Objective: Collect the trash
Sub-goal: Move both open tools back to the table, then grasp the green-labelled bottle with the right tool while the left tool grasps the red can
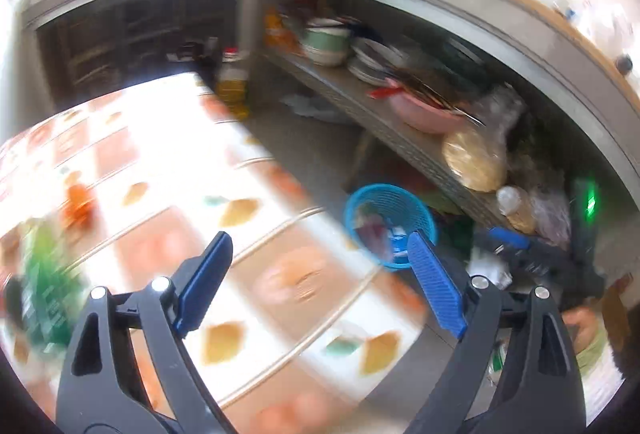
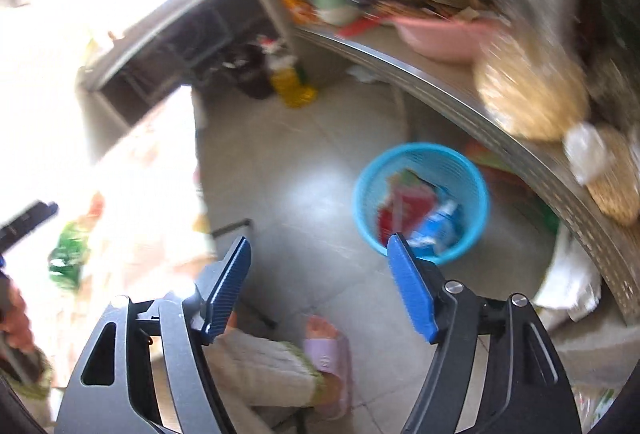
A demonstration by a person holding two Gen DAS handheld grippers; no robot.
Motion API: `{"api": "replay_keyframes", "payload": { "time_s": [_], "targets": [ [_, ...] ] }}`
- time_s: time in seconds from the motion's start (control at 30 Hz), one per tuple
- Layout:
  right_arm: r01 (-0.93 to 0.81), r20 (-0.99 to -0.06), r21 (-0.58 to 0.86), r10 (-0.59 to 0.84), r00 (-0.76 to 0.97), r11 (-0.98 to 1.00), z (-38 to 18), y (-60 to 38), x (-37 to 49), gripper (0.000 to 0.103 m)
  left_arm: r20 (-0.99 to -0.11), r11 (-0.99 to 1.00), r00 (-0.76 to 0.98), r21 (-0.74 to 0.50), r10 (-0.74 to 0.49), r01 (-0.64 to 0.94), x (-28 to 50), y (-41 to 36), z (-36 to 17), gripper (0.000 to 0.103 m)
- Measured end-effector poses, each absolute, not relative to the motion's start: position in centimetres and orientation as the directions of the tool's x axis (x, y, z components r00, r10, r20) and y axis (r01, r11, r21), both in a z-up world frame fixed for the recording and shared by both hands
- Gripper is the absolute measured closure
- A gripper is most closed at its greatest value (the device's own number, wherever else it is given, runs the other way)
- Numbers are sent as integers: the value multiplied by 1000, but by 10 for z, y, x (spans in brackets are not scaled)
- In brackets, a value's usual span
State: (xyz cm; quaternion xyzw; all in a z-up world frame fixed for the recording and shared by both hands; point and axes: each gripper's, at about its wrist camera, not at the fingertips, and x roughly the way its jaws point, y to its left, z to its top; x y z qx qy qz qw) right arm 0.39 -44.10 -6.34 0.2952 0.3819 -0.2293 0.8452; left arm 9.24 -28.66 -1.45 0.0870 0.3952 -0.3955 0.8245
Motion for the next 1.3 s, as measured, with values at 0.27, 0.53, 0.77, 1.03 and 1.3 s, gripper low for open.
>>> {"api": "replay_keyframes", "payload": {
  "time_s": [0.27,0.53,0.77,1.03,1.3],
  "targets": [
    [434,-738,374,-21,675,820,-25,-378,75,29,-640,814,562,-179,-523,553,98,-140,-1,16],
    [215,-709,494,247,660,843,-8,-295,173,29,-591,898,678,-241,-436,367,115,-36,0,16],
    [126,-687,629,473,552,767,-23,-221,284,29,-616,928,695,-289,-370,237,140,2,-17,15],
    [216,-740,649,541,399,729,-75,-166,371,29,-645,927,677,-335,-355,167,150,25,-45,15],
    [247,-765,634,547,340,733,-102,-145,396,30,-679,926,653,-367,-335,93,169,42,-59,15]
  ]
}}
